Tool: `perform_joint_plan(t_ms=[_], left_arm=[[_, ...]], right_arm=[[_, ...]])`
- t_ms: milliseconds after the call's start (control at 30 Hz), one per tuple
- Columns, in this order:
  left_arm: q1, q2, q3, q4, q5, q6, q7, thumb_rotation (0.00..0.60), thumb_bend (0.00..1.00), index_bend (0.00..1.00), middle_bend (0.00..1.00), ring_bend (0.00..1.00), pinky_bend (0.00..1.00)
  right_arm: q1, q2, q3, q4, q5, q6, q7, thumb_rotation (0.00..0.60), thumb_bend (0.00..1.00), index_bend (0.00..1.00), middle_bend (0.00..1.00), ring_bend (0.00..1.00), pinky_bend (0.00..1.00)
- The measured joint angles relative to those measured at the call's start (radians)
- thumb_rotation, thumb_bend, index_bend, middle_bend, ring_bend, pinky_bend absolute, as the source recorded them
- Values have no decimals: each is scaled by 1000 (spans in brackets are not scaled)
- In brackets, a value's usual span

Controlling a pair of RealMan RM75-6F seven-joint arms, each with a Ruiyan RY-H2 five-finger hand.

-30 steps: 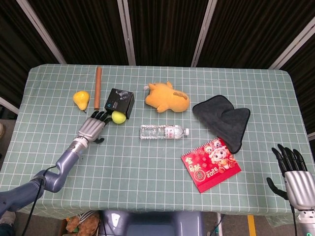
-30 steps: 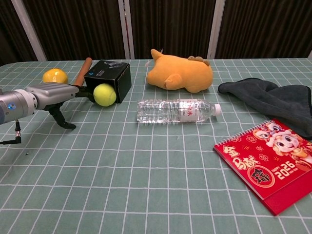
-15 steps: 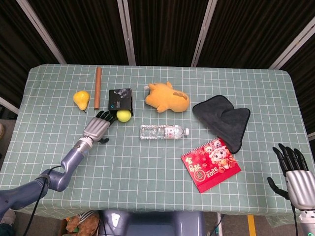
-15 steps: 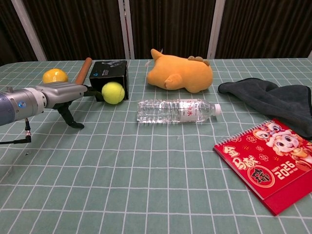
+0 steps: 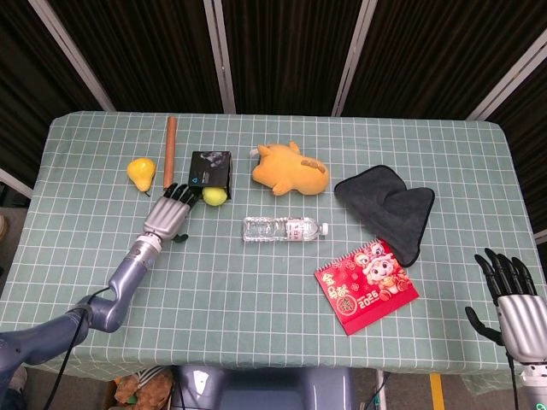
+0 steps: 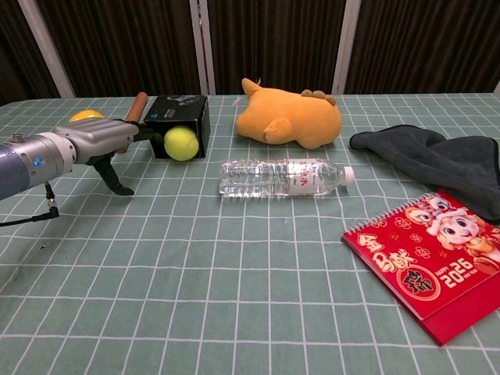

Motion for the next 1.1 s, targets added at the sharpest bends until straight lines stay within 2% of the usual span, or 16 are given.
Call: perform_joint_plan(t_ms=[267,400,500,633,767,867,967,1100], left_arm=[[27,8,-14,-25,-55,81,118,600,154,27,0,0,0],[45,35,-14,-85,-70,100,141,600,153,40,30,0,0],[68,80,-4,-171,-70,119,153,600,153,55,76,2,0],[112,159,17,-317,-52,178,165,600,152,126,194,57,0],[180,266,56,-495,-8,265,163,600,152,158,210,60,0],[240,357,94,-625,29,330,152,600,142,135,179,59,0],[315,438,137,-733,77,420,133,600,108,36,77,26,0],[424,506,196,-810,137,566,118,600,76,0,1,0,0]], right_arm=[[-1,3,-1,-7,-4,3,-3,600,367,0,0,0,0],[-4,4,-3,-8,-10,9,-2,600,367,0,0,0,0],[-5,5,-5,-8,-12,10,-3,600,367,0,0,0,0],[-6,6,-9,-10,-21,12,-6,600,367,0,0,0,0],[-9,6,-17,-13,-40,19,-10,600,367,0,0,0,0],[-12,6,-23,-14,-57,30,-11,600,367,0,0,0,0],[-15,6,-25,-13,-71,44,-13,600,368,0,0,0,0],[-19,-1,-24,-4,-79,59,-19,600,367,0,0,0,0]])
